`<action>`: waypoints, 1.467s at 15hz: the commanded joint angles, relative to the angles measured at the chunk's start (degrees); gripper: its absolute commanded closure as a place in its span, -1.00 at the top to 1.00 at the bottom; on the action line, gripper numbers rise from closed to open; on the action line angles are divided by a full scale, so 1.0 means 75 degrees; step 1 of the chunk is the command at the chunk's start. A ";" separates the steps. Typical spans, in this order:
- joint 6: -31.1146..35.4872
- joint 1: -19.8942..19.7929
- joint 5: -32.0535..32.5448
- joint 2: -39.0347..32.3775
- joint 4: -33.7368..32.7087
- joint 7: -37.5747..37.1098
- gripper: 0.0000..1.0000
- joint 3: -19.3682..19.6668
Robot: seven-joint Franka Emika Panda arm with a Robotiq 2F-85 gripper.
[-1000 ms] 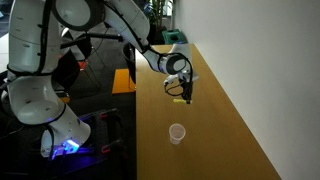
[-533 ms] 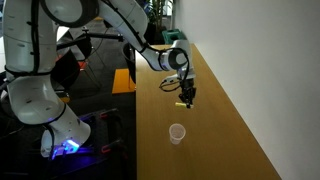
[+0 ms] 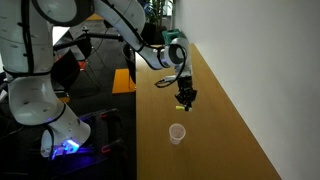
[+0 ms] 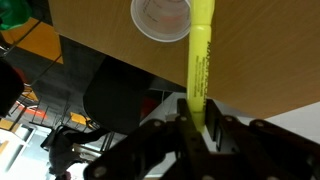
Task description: Put the yellow object in the cup
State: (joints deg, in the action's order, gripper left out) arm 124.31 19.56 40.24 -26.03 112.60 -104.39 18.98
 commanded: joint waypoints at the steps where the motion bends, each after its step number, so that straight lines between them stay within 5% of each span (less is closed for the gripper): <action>1: -0.0155 -0.0603 0.0285 0.0110 -0.0017 -0.0148 -0.59 -0.0644; 2: -0.0153 -0.0635 0.0291 0.0142 0.0008 -0.0145 -0.59 -0.0655; 3: -0.0152 -0.0650 0.0293 0.0165 0.0029 -0.0144 -0.90 -0.0658; 10: -0.1091 -0.0640 0.1633 -0.0020 0.0012 -0.2623 -0.90 -0.1113; 22: -0.2342 -0.1228 0.1764 -0.0070 0.0233 -0.4238 -0.90 -0.1798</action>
State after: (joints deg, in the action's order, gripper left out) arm 108.14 12.42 51.93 -26.71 113.68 -133.17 6.62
